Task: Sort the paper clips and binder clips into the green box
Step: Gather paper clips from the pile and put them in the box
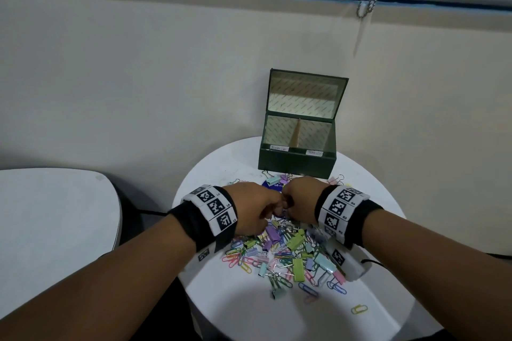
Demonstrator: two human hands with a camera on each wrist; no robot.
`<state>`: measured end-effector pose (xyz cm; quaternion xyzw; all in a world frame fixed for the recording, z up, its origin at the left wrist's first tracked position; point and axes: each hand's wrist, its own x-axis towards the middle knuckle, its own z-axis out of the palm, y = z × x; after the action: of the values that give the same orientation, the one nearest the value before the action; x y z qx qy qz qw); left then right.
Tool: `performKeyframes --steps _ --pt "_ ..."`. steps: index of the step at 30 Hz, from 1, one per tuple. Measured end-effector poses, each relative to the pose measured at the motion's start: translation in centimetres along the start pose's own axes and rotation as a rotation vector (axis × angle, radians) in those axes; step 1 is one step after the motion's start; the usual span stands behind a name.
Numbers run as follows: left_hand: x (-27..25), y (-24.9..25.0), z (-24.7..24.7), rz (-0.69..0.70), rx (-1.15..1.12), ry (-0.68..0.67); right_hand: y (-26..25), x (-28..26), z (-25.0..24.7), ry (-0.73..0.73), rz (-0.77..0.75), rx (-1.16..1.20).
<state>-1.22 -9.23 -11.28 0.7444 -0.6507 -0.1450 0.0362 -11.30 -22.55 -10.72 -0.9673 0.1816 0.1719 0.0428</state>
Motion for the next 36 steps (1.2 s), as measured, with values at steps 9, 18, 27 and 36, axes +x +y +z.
performKeyframes --steps 9,18,27,36 --pt "0.1 0.2 0.2 0.0 0.062 -0.015 -0.3 0.3 0.3 -0.112 0.042 -0.033" --pt "0.2 -0.7 0.2 -0.009 0.012 0.125 3.6 -1.9 -1.1 0.108 0.067 1.476" --pt "0.5 -0.1 -0.4 -0.136 -0.024 0.139 1.6 -2.3 0.0 -0.041 -0.02 0.241" --pt "-0.2 -0.5 0.8 -0.068 -0.093 0.013 2.8 -1.8 -0.8 -0.015 -0.037 0.285"
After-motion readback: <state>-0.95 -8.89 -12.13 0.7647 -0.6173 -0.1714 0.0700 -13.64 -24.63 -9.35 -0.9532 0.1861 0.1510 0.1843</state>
